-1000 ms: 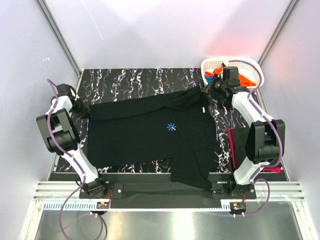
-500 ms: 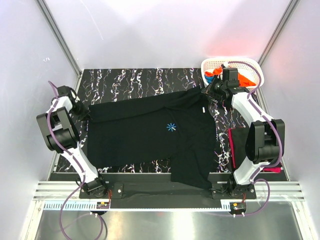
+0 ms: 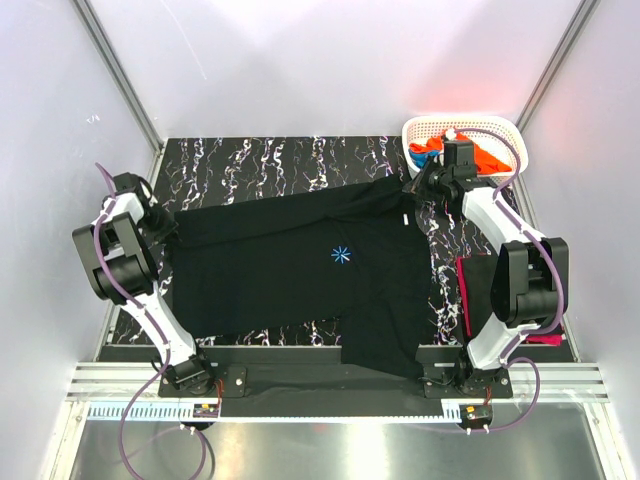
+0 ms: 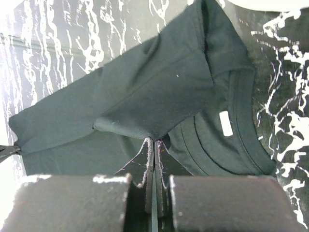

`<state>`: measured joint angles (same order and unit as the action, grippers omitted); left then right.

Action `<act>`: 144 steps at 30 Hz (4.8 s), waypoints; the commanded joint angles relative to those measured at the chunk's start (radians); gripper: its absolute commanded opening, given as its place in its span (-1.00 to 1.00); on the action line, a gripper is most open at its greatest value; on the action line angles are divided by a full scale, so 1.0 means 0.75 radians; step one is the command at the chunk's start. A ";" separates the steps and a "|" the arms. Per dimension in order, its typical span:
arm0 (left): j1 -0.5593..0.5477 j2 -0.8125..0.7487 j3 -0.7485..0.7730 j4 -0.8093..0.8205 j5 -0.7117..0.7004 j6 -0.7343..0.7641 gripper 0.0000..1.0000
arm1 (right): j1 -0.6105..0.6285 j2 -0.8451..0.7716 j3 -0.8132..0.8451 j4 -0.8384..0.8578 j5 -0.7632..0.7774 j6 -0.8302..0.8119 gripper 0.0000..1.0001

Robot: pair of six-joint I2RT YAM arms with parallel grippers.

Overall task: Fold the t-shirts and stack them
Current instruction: Fold the tshirt

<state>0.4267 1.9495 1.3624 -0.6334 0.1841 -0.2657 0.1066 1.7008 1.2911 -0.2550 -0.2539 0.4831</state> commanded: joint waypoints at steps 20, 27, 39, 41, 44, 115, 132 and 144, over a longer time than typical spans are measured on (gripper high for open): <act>0.055 -0.335 -0.039 0.016 -0.205 -0.059 -0.30 | 0.032 0.050 -0.048 -0.341 0.017 -0.088 -0.71; -0.004 -0.425 -0.143 0.153 0.061 -0.237 -0.28 | 0.060 -0.046 -0.002 -0.501 0.230 -0.208 -0.16; -0.072 -0.037 -0.127 0.397 0.227 -0.364 -0.41 | 0.195 0.565 0.771 -0.472 0.365 -0.147 -0.34; -0.072 0.004 -0.101 0.389 0.217 -0.366 -0.42 | 0.201 0.642 0.804 -0.472 0.367 -0.149 -0.35; -0.068 0.068 -0.066 0.333 0.186 -0.343 -0.45 | 0.199 0.712 0.843 -0.470 0.392 -0.151 -0.42; -0.630 -0.409 -0.319 0.014 0.493 -0.096 -0.39 | 0.510 0.229 0.273 -0.593 0.226 -0.291 0.04; -0.630 -0.474 -0.309 -0.045 0.475 -0.055 -0.39 | 0.414 0.687 0.797 -0.550 0.651 -0.337 0.04; -0.630 -0.446 -0.299 -0.070 0.472 -0.036 -0.39 | 0.414 0.688 0.996 -0.734 0.619 -0.401 0.07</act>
<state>-0.0467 1.6310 1.1194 -0.6907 0.5262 -0.3099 0.3779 2.3463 2.0911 -0.7582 0.2211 0.2028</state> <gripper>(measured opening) 0.307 0.530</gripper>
